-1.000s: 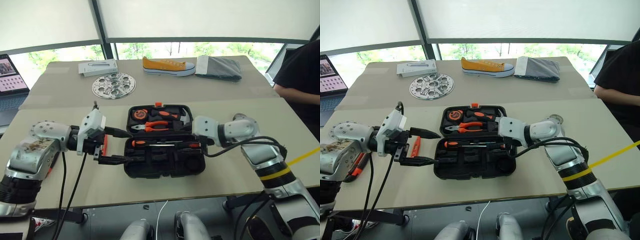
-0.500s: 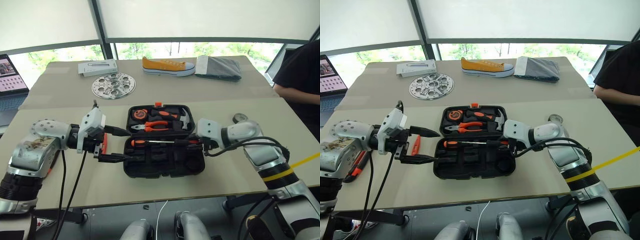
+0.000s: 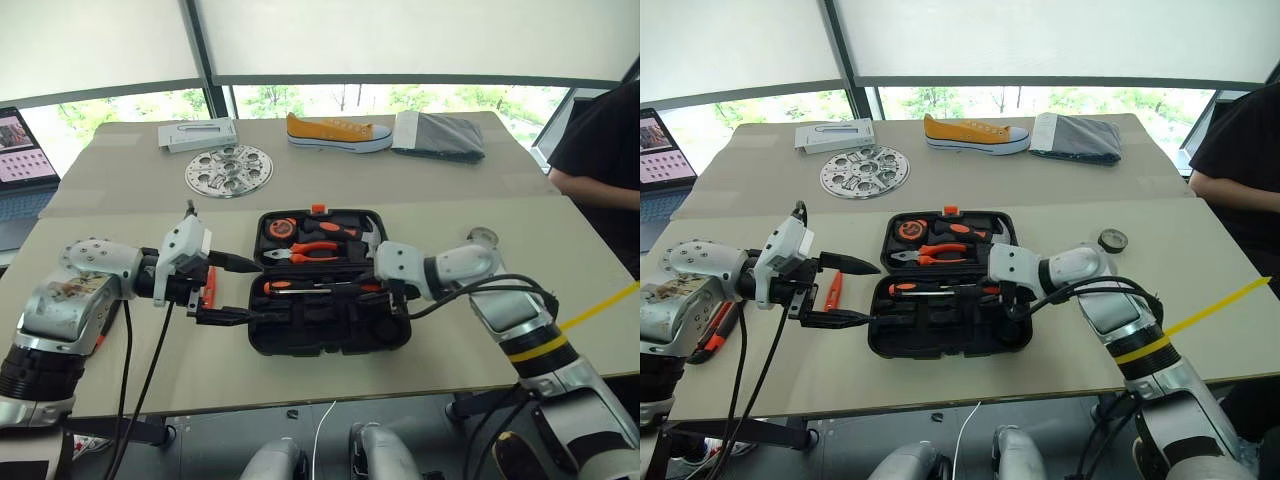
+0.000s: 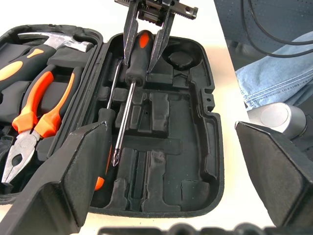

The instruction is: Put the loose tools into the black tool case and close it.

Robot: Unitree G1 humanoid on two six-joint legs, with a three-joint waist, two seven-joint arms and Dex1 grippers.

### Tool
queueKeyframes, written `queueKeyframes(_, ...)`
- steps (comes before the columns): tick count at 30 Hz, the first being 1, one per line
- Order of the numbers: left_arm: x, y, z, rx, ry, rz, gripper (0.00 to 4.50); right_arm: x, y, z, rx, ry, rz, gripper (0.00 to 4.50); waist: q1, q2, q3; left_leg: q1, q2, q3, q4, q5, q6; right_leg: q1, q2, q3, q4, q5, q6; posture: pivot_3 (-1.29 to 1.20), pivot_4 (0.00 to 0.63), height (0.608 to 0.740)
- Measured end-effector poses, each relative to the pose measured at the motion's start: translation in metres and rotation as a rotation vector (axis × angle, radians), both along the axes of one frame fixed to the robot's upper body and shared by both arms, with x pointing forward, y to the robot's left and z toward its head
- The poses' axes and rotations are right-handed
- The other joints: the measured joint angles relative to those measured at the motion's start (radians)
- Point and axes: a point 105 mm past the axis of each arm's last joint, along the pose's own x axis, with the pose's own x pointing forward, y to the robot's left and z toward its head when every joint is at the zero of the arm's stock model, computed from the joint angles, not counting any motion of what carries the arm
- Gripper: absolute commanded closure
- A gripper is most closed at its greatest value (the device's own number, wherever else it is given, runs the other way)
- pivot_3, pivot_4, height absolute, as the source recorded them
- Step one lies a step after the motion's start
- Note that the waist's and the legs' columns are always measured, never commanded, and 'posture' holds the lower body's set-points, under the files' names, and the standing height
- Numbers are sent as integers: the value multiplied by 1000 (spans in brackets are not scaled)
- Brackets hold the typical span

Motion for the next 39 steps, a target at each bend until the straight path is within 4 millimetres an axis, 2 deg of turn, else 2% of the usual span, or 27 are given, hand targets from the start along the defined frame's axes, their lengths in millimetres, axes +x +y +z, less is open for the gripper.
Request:
queueKeyframes(1,0,0,0,0,0,0,0,2,-1,0,-8,-4,-4,3427,-1,0,0,0,0,0,0,0,0,0,0,0,0,0,0,0,150,740)
queueKeyframes(2,0,0,0,0,-1,1,0,4,-3,-1,-15,-5,-12,2429,-1,0,0,0,0,0,0,0,0,0,0,0,0,0,0,0,150,740)
queueKeyframes(3,0,0,0,0,-1,2,0,5,-4,-2,-15,-3,-18,2024,0,0,0,0,0,0,0,0,0,0,0,0,0,0,0,0,150,740)
queueKeyframes(4,0,0,0,0,-1,2,0,5,-4,-2,-15,-3,-21,1851,0,0,0,0,0,0,0,0,0,0,0,0,0,0,0,0,150,740)
queueKeyframes(9,1,0,1,0,-4,3,0,8,3,9,12,-34,-6,154,-1,0,0,0,0,0,0,0,0,0,0,0,0,0,0,0,150,740)
queueKeyframes(10,1,0,1,-1,-7,2,0,7,7,12,31,-33,2,154,-1,0,0,0,0,0,0,0,0,0,0,0,0,0,0,0,150,740)
queueKeyframes(13,2,-1,2,-4,-16,-2,0,4,17,16,85,-3,7,706,-1,0,0,0,0,0,0,0,0,0,0,0,0,0,0,0,150,740)
queueKeyframes(18,3,-1,2,-6,-13,0,0,0,21,19,118,32,4,2518,1,0,0,0,0,0,0,0,0,0,0,0,0,0,0,0,150,740)
queueKeyframes(22,4,-3,5,-7,-27,-6,0,-2,19,6,114,58,-16,3894,-1,0,0,0,0,0,0,0,0,0,0,0,0,0,0,0,150,740)
queueKeyframes(24,4,-3,6,-7,-27,-7,0,-2,20,3,104,59,-20,4447,-1,0,0,0,0,0,0,0,0,0,0,0,0,0,0,0,150,740)
queueKeyframes(35,5,-4,3,0,-23,-11,0,3,25,-8,-6,-79,39,4447,-3,-3,-2,5,0,0,-1,0,0,3,0,1,0,0,0,0,150,740)
queueKeyframes(39,7,-2,1,10,-26,19,0,3,29,-5,37,-70,23,4447,-4,-3,-2,5,0,0,-1,0,0,3,0,1,1,0,0,0,150,740)
